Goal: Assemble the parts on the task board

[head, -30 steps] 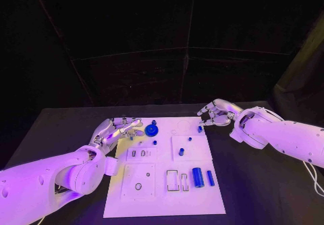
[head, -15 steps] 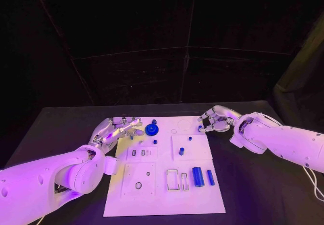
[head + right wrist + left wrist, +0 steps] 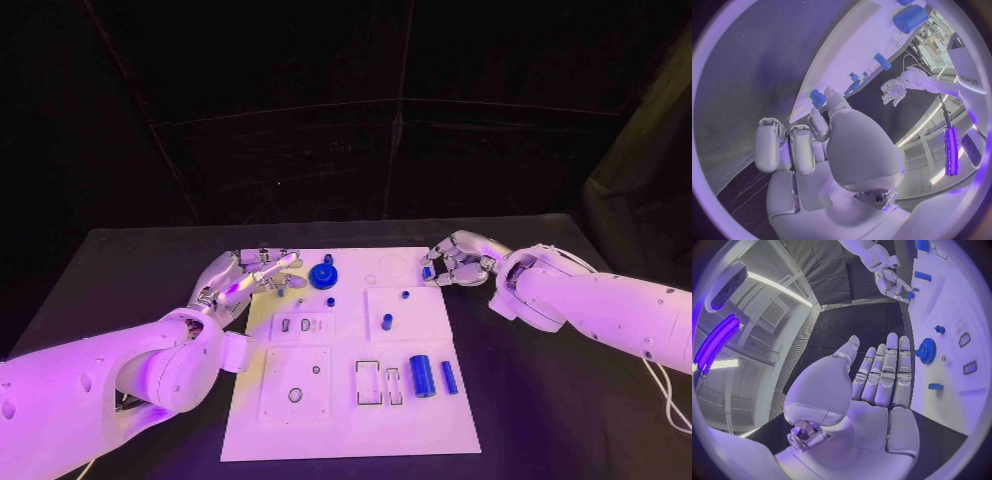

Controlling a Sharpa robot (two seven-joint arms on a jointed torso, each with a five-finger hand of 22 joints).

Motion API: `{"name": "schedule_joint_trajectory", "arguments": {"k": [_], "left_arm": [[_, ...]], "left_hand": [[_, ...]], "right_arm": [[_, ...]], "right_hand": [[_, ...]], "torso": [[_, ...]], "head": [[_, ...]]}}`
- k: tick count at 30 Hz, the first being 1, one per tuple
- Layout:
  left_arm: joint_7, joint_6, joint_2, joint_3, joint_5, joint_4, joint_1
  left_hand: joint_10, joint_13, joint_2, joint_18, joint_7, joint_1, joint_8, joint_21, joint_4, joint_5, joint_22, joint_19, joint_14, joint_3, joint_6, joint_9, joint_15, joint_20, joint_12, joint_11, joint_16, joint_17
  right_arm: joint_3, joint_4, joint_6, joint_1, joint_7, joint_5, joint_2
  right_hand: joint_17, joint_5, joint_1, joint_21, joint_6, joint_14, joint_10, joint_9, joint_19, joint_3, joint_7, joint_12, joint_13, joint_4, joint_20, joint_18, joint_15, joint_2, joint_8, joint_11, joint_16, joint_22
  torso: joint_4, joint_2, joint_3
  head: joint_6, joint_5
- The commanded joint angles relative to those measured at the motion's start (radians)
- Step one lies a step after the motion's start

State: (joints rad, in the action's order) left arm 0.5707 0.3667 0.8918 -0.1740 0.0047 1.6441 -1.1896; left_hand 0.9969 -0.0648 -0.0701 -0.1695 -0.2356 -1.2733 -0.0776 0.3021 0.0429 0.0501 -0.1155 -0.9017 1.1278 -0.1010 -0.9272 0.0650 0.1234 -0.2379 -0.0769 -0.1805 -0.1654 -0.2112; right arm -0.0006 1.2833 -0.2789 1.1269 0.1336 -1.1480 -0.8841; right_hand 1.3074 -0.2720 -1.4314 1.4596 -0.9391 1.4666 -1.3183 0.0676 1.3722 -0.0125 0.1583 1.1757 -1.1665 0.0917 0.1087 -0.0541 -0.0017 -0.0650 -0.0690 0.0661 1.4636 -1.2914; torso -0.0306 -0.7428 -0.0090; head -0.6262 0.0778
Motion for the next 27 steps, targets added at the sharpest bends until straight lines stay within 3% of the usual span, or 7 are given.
{"name": "schedule_joint_trajectory", "arguments": {"k": [1,9,12,19,24,27], "left_arm": [[0.003,-0.013,0.000,0.001,-0.005,0.001,-0.001],[0.003,-0.012,0.002,0.001,-0.005,0.001,-0.001],[0.003,-0.011,0.002,0.001,-0.005,0.002,-0.001],[0.002,-0.012,0.002,0.001,-0.005,0.002,-0.001],[0.001,-0.012,0.002,0.001,-0.005,0.002,-0.001],[0.001,-0.012,0.003,0.001,-0.005,0.002,-0.001]], "left_hand": [[-0.004,0.001,-0.009,-0.013,0.003,-0.003,0.005,-0.004,0.005,0.003,0.001,-0.006,0.001,0.001,0.005,0.000,0.002,0.001,0.006,0.000,0.005,-0.001],[-0.004,0.001,-0.009,-0.013,0.003,-0.003,0.005,-0.004,0.005,0.003,0.001,-0.006,0.001,0.001,0.005,0.000,0.002,0.001,0.006,0.000,0.005,-0.001],[-0.004,0.001,-0.009,-0.013,0.003,-0.003,0.005,-0.004,0.005,0.003,0.001,-0.006,0.001,0.001,0.005,0.000,0.002,0.001,0.006,0.000,0.005,-0.001],[-0.004,0.001,-0.009,-0.014,0.003,-0.003,0.005,-0.005,0.006,0.003,0.002,-0.006,0.001,0.000,0.005,0.000,0.002,0.001,0.007,0.000,0.007,-0.001],[-0.004,0.001,-0.009,-0.014,0.003,-0.003,0.005,-0.005,0.006,0.003,0.002,-0.006,0.001,0.000,0.005,0.000,0.002,0.001,0.007,0.000,0.007,-0.001],[-0.004,0.001,-0.009,-0.014,0.003,-0.003,0.005,-0.005,0.006,0.003,0.002,-0.006,0.001,0.000,0.005,0.000,0.002,0.001,0.007,0.000,0.007,-0.001]], "right_arm": [[0.000,-0.005,-0.001,-0.005,0.002,-0.020,0.004],[0.000,-0.020,-0.014,-0.011,0.002,-0.026,0.013],[0.000,-0.023,-0.014,-0.012,0.002,-0.026,0.017],[0.000,-0.024,-0.014,-0.012,0.005,-0.027,0.021],[0.000,-0.023,-0.025,-0.012,0.015,-0.023,0.022],[0.000,-0.022,-0.049,-0.012,0.020,-0.020,0.023]], "right_hand": [[0.063,0.009,-0.005,-0.003,-0.005,0.060,-0.011,0.002,0.003,0.005,-0.002,0.011,-0.007,-0.007,-0.002,-0.007,-0.004,0.016,-0.003,0.001,0.001,-0.005],[0.073,0.029,-0.013,0.002,-0.030,0.063,-0.023,0.005,0.013,0.019,-0.005,0.027,-0.023,-0.015,-0.004,-0.004,-0.006,0.040,-0.014,-0.002,0.007,-0.017],[0.075,0.064,-0.023,0.002,-0.040,0.064,-0.024,0.005,0.014,0.033,-0.006,0.029,-0.025,-0.025,-0.005,-0.004,-0.008,0.054,-0.017,-0.004,0.007,-0.018],[0.078,0.074,-0.024,0.005,-0.059,0.064,-0.029,0.006,0.018,0.045,-0.010,0.035,-0.031,-0.030,-0.007,-0.003,-0.010,0.064,-0.024,-0.007,0.009,-0.024],[0.086,0.082,-0.025,0.009,-0.096,0.066,-0.037,0.009,0.025,0.062,-0.021,0.046,-0.041,-0.035,-0.011,-0.001,-0.016,0.078,-0.039,-0.015,0.013,-0.034],[0.092,0.107,-0.029,0.013,-0.124,0.068,-0.044,0.012,0.031,0.079,-0.031,0.053,-0.049,-0.041,-0.017,0.001,-0.023,0.091,-0.050,-0.024,0.016,-0.042]], "torso": [[-0.0002,0.000,-0.0003],[0.0000,0.000,-0.0001],[0.0005,0.000,0.0001],[0.0000,0.000,0.0006],[0.0003,0.000,0.0004],[0.0003,0.000,0.0007]], "head": [[0.000,0.000],[-0.003,-0.003],[-0.004,-0.005],[-0.005,-0.003],[-0.006,-0.002],[-0.006,-0.003]]}}
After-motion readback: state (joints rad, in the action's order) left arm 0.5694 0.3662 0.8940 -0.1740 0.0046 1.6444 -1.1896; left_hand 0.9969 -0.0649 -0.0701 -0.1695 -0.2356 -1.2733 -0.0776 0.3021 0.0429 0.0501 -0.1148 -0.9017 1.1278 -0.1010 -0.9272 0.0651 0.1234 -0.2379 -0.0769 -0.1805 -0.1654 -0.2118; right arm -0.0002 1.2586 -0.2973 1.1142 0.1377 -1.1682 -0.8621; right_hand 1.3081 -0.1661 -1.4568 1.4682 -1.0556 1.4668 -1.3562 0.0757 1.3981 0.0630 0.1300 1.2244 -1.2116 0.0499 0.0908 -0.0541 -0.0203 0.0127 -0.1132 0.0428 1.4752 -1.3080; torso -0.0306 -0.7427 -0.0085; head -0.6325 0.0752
